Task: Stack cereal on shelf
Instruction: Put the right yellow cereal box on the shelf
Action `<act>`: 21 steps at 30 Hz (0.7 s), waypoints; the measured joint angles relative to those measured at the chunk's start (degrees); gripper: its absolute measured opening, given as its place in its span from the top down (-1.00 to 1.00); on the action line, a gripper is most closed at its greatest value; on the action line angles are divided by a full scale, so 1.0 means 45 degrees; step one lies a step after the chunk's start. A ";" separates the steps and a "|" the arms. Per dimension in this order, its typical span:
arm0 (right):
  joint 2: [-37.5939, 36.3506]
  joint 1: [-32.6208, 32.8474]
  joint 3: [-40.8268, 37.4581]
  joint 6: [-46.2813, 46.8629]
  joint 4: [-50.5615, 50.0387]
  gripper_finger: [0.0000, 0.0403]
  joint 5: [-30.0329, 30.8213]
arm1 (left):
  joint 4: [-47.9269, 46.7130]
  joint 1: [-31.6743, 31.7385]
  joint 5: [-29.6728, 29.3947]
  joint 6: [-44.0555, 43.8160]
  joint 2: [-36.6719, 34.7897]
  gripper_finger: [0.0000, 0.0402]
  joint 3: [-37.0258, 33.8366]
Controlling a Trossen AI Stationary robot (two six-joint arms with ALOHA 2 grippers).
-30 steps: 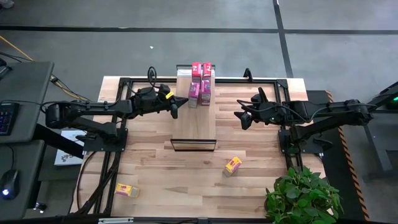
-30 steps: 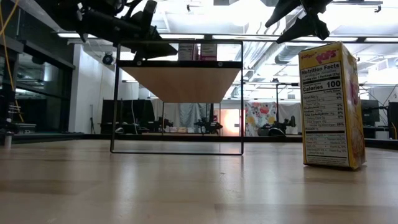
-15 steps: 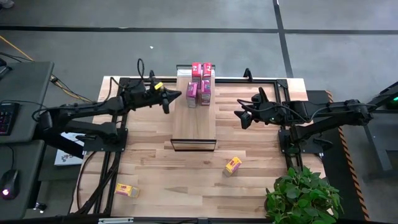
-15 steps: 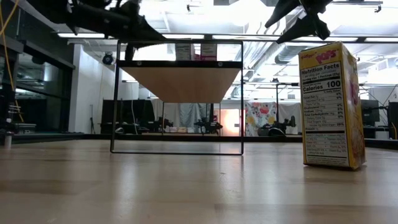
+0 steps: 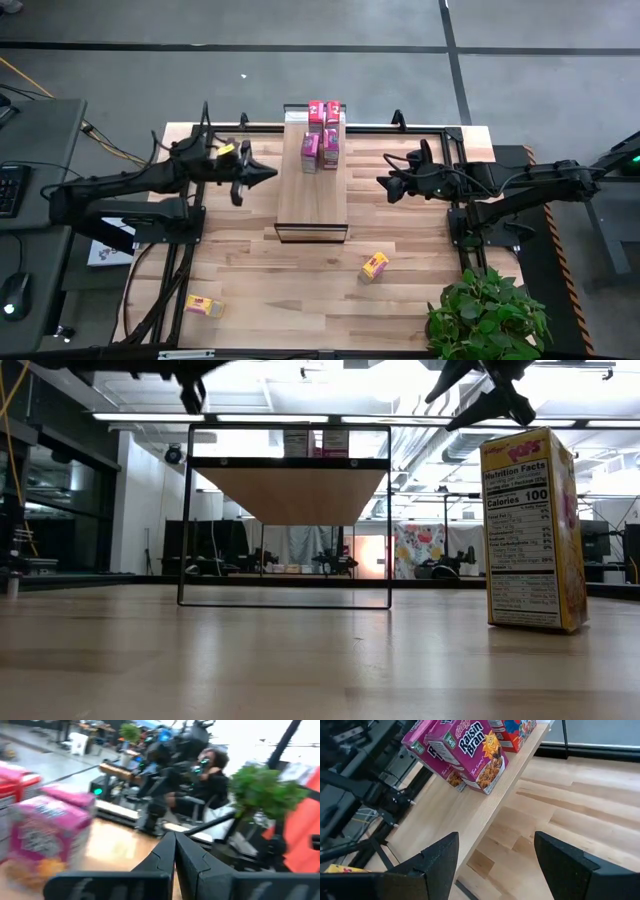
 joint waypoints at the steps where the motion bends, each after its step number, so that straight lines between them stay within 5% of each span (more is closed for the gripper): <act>1: 0.0000 0.0000 0.0000 0.0164 0.0000 -0.25 -0.0015 | 0.0037 -0.0246 0.0000 0.0000 -0.0119 1.00 0.0000; 18: 0.0000 0.0000 0.0000 0.0465 0.1197 -0.25 -0.0035 | 0.0175 -0.2028 -0.0330 0.0185 -0.0677 1.00 0.0000; 21: 0.0000 -0.0010 0.0000 0.0195 0.1729 -0.25 -0.0996 | 0.0170 -0.2028 -0.0355 0.0019 -0.0677 1.00 0.0000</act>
